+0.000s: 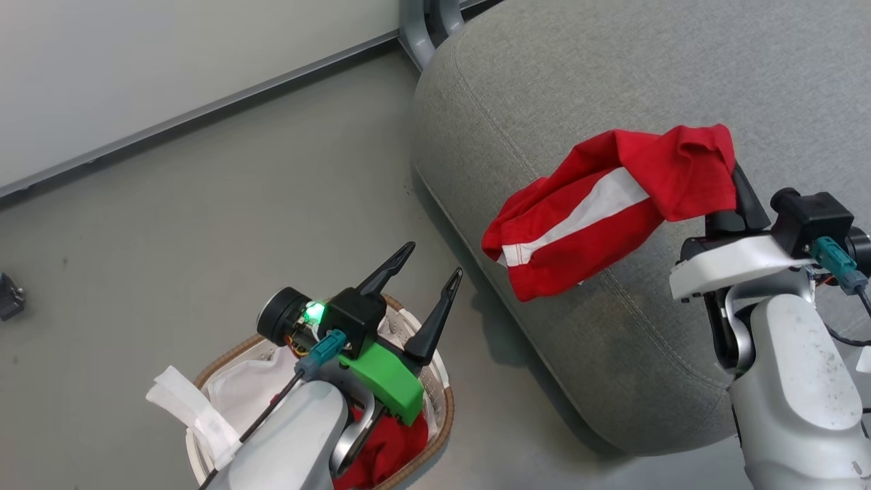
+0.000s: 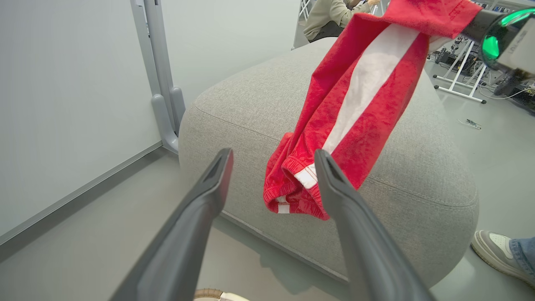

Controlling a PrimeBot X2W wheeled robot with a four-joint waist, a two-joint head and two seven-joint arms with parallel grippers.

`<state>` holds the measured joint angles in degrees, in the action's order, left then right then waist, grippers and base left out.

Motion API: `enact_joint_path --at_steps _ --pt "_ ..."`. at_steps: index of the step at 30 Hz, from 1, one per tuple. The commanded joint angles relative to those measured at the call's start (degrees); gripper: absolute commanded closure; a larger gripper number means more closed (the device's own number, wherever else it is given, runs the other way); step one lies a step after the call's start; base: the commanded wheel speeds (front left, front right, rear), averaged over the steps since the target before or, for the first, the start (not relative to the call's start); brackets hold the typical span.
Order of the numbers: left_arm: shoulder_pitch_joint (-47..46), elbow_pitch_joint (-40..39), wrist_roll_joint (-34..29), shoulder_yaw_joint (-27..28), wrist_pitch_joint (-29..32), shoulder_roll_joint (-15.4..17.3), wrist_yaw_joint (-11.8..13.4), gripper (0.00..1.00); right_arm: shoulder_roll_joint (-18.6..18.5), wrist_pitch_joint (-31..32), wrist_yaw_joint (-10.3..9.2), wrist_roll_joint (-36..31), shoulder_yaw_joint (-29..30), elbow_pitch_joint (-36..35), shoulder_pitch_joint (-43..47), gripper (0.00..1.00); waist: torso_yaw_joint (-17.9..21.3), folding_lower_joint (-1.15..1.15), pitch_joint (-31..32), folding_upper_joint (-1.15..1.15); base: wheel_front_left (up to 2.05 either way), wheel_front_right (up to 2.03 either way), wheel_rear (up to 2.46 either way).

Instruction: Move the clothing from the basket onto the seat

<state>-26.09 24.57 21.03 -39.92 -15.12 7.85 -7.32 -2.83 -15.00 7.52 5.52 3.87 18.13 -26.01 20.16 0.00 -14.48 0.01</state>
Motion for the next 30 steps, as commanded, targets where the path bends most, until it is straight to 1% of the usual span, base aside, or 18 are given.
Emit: enact_joint_path --at_steps 1,4,8,10,12,14,18,23,27,30 --pt "-1.2 -0.1 -0.3 -0.1 -0.1 0.1 -0.2 0.00 -0.1 -0.3 -0.06 -0.6 0.2 -0.1 -1.5 1.00 -0.5 0.00 -1.7 -0.01 0.00 0.00 0.00" --pt "-2.0 -0.6 -0.7 -0.5 -0.1 -0.1 -0.2 0.00 -0.1 -0.3 -0.06 -1.8 0.8 0.0 -4.2 1.00 -1.9 0.00 -3.2 -0.01 0.00 0.00 0.00" --pt "-3.1 -1.3 -1.1 -1.0 -0.1 -0.3 -0.2 0.00 -0.3 -0.3 -0.06 -4.2 3.7 -0.4 -10.3 1.00 -4.2 0.00 -5.6 -0.01 0.00 0.00 0.00" --pt "-3.7 -1.7 -1.4 -1.5 -0.1 -0.5 -0.2 0.00 -1.7 -0.3 -0.06 -5.6 5.1 -0.1 -13.7 1.00 -5.7 0.00 -6.9 -0.01 0.00 0.00 0.00" --pt "-4.2 -2.2 -1.5 -1.9 -0.1 -0.6 -0.2 0.00 -3.7 -0.3 -0.07 -6.4 6.1 0.8 -17.5 1.00 -7.4 0.00 -8.0 -0.01 0.00 0.00 0.00" --pt "-4.8 -2.8 -1.8 -2.4 -0.1 -0.8 -0.2 0.00 -6.7 -0.3 -0.06 -6.7 7.0 2.1 -21.4 1.00 -9.3 0.00 -9.0 -0.01 0.00 0.00 0.00" --pt "-5.5 -4.3 -2.0 -3.3 0.0 -1.2 -0.2 0.00 -14.1 -0.3 -0.06 -7.6 9.0 6.0 -28.7 1.00 -13.4 0.00 -11.1 -0.01 0.00 0.00 0.00" --pt "-5.9 -6.2 -2.6 -4.1 0.0 -1.6 -0.2 0.00 -22.1 0.9 -0.06 -7.8 12.9 12.6 -35.0 1.00 -17.7 0.00 -13.8 -0.01 0.00 0.00 0.00" --pt "-6.5 -7.4 -2.4 -4.5 -0.1 -2.0 -0.2 0.00 -25.0 2.4 -0.06 -6.5 18.6 19.0 -36.7 1.00 -20.5 0.00 -15.7 -0.01 0.00 0.00 0.00" --pt "-6.5 -8.7 -2.2 -4.3 0.0 -2.5 -0.2 0.00 -26.0 2.3 -0.06 -8.4 22.3 23.4 -34.8 1.00 -21.8 0.00 -17.0 -0.01 0.00 0.00 0.00"
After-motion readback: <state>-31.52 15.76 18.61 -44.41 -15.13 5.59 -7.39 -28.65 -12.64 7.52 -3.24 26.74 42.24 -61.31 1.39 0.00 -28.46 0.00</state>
